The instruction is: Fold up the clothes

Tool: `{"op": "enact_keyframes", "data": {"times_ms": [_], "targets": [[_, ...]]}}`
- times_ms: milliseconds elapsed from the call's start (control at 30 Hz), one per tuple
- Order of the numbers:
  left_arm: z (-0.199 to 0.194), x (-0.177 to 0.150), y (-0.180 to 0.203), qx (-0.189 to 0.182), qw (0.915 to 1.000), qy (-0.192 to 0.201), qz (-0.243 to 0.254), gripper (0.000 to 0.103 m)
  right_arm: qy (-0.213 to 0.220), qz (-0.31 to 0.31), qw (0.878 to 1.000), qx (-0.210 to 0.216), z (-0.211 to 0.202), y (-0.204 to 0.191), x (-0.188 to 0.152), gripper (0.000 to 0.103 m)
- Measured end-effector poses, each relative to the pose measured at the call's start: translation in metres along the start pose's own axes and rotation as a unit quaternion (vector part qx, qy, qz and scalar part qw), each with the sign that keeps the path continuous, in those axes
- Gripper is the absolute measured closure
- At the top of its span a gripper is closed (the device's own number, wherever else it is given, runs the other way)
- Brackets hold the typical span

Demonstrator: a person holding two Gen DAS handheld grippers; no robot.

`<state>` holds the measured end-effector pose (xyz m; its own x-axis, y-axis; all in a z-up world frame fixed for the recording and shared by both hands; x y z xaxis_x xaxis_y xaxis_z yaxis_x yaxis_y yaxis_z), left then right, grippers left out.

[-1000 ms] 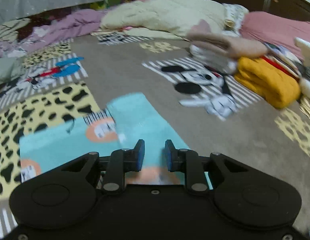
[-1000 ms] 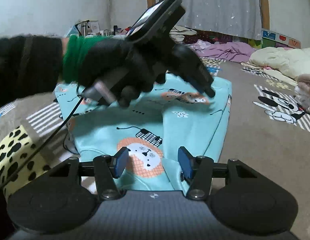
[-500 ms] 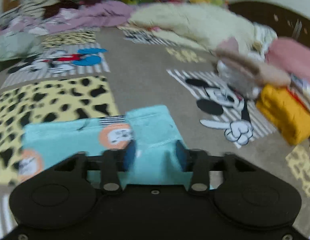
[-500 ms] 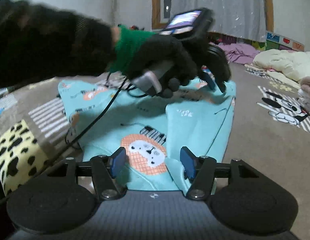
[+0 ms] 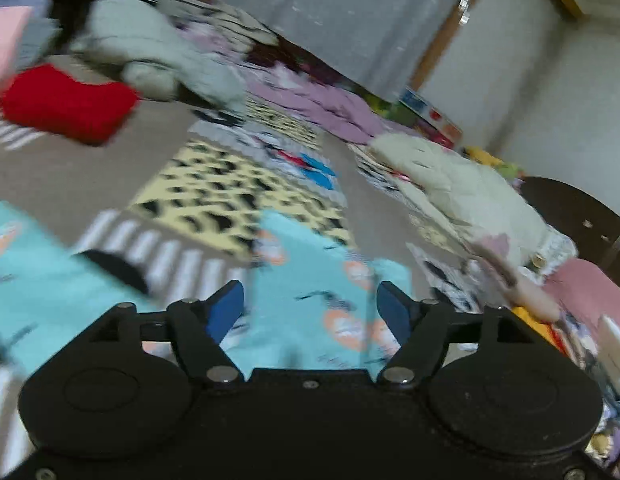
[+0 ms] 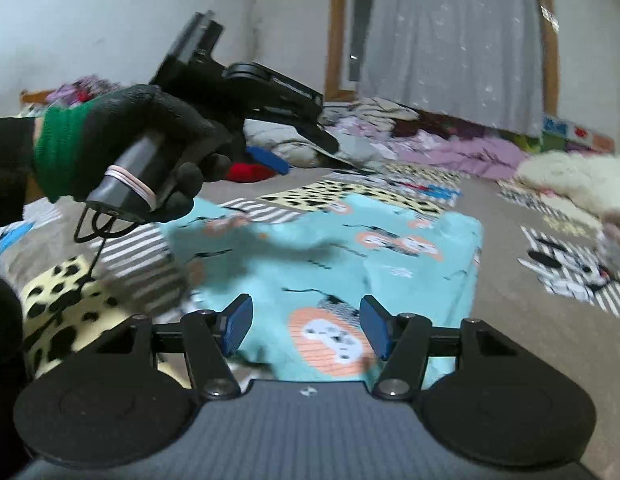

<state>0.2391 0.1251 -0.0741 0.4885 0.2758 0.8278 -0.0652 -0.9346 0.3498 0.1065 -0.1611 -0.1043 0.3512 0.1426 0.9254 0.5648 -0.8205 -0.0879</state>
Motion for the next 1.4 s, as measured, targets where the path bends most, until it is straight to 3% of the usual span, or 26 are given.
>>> {"op": "enact_keyframes", "data": {"times_ms": [100, 200, 333, 433, 767, 967, 1100, 1200, 1333, 1400], "targets": [[-0.010, -0.020, -0.018, 0.067, 0.9971, -0.032, -0.014, 0.029, -0.004, -0.038, 0.999, 0.015, -0.004, -0.023, -0.003, 0.043], [-0.009, -0.028, -0.041, 0.110, 0.9896, -0.070, -0.061, 0.030, -0.015, -0.075, 0.997, 0.028, -0.004, -0.045, -0.010, 0.043], [-0.020, -0.026, -0.056, 0.094, 0.9890, -0.063, -0.095, 0.030, -0.034, -0.112, 0.993, 0.032, 0.004, -0.069, -0.015, 0.044], [-0.026, -0.023, -0.063, 0.102, 0.9879, -0.054, -0.103, 0.030, -0.041, -0.125, 0.991, 0.029, 0.010, -0.083, -0.014, 0.045], [-0.026, -0.026, -0.091, 0.078, 0.9847, -0.048, -0.148, 0.031, -0.064, -0.113, 0.991, -0.018, 0.042, -0.102, -0.006, 0.045], [-0.034, -0.027, -0.111, 0.083, 0.9773, -0.041, -0.190, 0.031, -0.077, -0.141, 0.986, -0.038, 0.069, -0.120, -0.003, 0.045], [-0.049, -0.027, -0.124, 0.133, 0.9664, -0.025, -0.218, 0.037, -0.080, -0.172, 0.981, -0.052, 0.091, -0.133, 0.005, 0.044], [-0.059, -0.029, -0.139, 0.145, 0.9581, -0.018, -0.246, 0.038, -0.083, -0.193, 0.976, -0.060, 0.106, -0.141, 0.009, 0.043], [-0.057, -0.031, -0.153, 0.134, 0.9534, -0.007, -0.270, 0.039, -0.088, -0.225, 0.968, -0.069, 0.123, -0.150, 0.013, 0.042], [-0.054, -0.028, -0.157, 0.131, 0.9554, 0.001, -0.265, 0.045, -0.091, -0.237, 0.965, -0.071, 0.131, -0.153, 0.015, 0.042]]}}
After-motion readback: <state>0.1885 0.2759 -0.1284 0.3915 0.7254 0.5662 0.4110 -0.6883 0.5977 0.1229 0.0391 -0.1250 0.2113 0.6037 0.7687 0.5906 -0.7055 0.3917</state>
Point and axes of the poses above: each gripper's, at about its wrist camera, not at the fingertips, and z roughly the way its jaws point, y to its right, x to its top, the point moved 1 cm from there along z, roughly the way its jaws point, and after that the axes turned 9 degrees about z, right-handed, at the moved point
